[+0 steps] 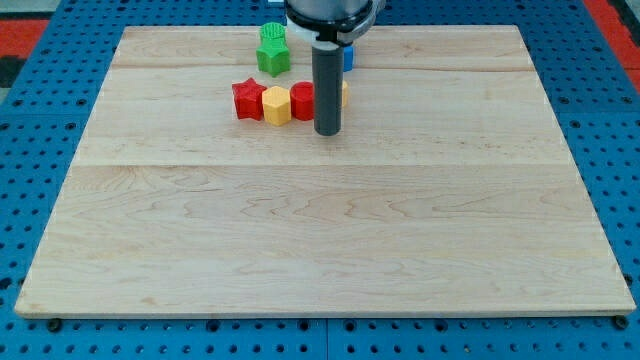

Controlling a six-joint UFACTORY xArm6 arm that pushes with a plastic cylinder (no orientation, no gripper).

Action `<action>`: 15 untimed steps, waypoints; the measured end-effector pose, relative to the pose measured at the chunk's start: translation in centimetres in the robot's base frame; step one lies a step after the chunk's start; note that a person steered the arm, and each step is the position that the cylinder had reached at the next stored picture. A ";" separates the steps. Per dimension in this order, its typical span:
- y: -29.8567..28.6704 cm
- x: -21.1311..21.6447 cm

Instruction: Place the yellow heart below the blue cube

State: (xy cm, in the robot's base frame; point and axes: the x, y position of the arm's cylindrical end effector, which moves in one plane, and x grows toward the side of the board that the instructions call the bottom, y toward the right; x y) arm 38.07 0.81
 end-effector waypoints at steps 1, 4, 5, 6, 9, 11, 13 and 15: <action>0.1 -2.1; -0.4 1.5; -1.3 1.7; -2.1 5.1; -4.0 13.1; -3.2 18.9; 3.6 23.1; 2.5 6.3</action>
State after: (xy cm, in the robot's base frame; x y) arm 44.34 3.30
